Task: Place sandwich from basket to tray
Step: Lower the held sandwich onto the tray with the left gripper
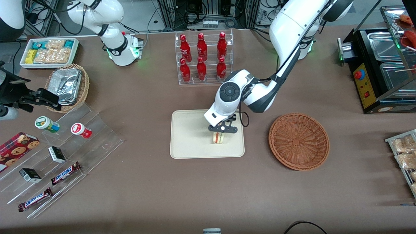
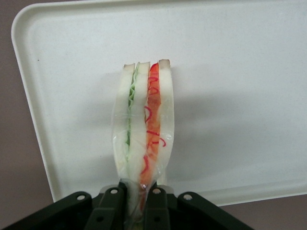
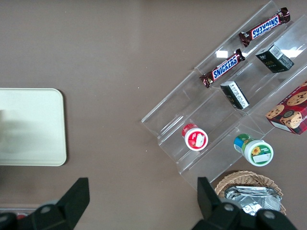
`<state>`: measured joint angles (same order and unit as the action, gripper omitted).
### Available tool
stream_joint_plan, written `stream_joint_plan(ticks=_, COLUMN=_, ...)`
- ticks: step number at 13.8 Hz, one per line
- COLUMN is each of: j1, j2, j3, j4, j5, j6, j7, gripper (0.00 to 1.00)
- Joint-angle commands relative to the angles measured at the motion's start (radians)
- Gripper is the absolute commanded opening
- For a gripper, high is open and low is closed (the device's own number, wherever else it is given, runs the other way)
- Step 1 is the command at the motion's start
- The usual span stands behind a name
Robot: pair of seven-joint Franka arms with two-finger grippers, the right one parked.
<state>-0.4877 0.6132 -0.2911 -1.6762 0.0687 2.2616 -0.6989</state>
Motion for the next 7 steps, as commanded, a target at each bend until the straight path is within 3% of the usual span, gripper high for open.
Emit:
stream_joint_plan(ticks=1, j1=-0.009, j2=0.017, j3=0.009, j4=0.033, j5=0.008, j6=-0.016, j7=0.007, gripper=0.00)
stream_joint_plan(ticks=7, j1=-0.009, j2=0.034, j3=0.012, j4=0.035, j5=0.019, j6=-0.014, j7=0.006, gripper=0.00)
